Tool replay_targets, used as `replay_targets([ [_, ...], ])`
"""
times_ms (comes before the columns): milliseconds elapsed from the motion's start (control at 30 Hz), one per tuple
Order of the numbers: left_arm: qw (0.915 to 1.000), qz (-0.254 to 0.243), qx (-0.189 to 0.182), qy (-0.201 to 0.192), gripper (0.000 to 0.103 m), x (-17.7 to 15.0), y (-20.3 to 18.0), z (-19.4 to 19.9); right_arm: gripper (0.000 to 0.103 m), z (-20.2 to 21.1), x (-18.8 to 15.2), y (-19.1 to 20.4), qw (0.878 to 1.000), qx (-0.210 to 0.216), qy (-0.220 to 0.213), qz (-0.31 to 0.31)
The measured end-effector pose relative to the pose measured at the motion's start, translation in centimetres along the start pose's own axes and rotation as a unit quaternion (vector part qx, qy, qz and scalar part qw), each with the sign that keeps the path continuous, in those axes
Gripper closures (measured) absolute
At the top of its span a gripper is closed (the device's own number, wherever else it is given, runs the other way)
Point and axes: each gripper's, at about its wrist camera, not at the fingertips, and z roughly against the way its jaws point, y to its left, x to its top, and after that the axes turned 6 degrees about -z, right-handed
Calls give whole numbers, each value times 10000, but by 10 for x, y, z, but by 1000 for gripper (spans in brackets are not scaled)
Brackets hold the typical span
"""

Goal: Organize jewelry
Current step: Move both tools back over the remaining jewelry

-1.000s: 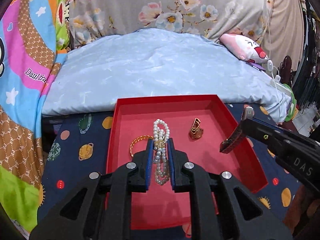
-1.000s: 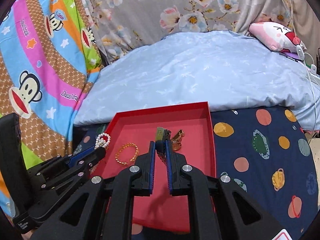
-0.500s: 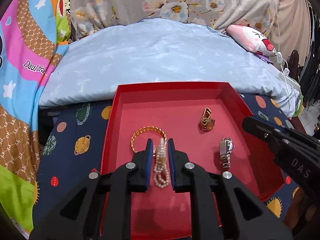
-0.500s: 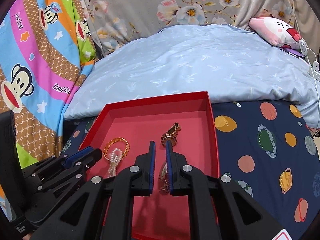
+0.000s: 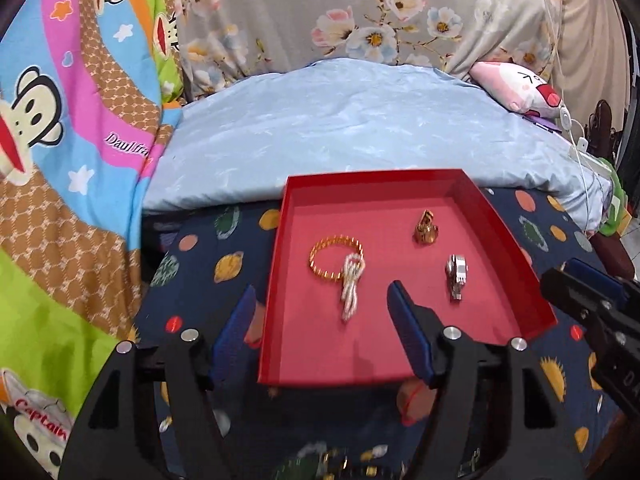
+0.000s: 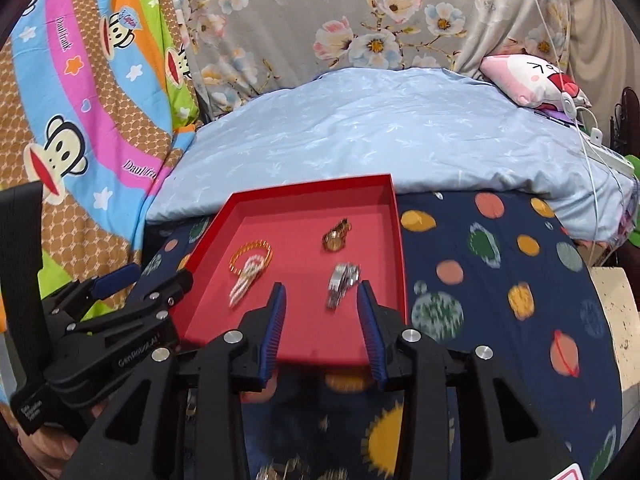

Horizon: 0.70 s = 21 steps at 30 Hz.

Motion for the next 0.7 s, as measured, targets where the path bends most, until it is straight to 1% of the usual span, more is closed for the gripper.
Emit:
replay_targets([
  [100,9999,-18,65,90,37,-18,-1,15,67,18,-28,6,9999,-52,89,58],
  [200,9997,10,-16,246,37,-40,-3,29,67,32,-50,11,9997,-152,132,146],
  [333,9991,100,-99,411,37,-63,-3,43,65,43,-77,11,9994,-94,331,24],
  [400,9984,169,-159,508,37,-76,-2,49,65,45,-89,9,9990,-91,428,-36],
  [533,9972,202,-134,702,37,-98,-3,54,65,39,-113,-1,9974,-140,671,-204],
  [700,9948,347,-150,944,37,-122,2,55,65,30,-126,-2,9958,-74,856,-311],
])
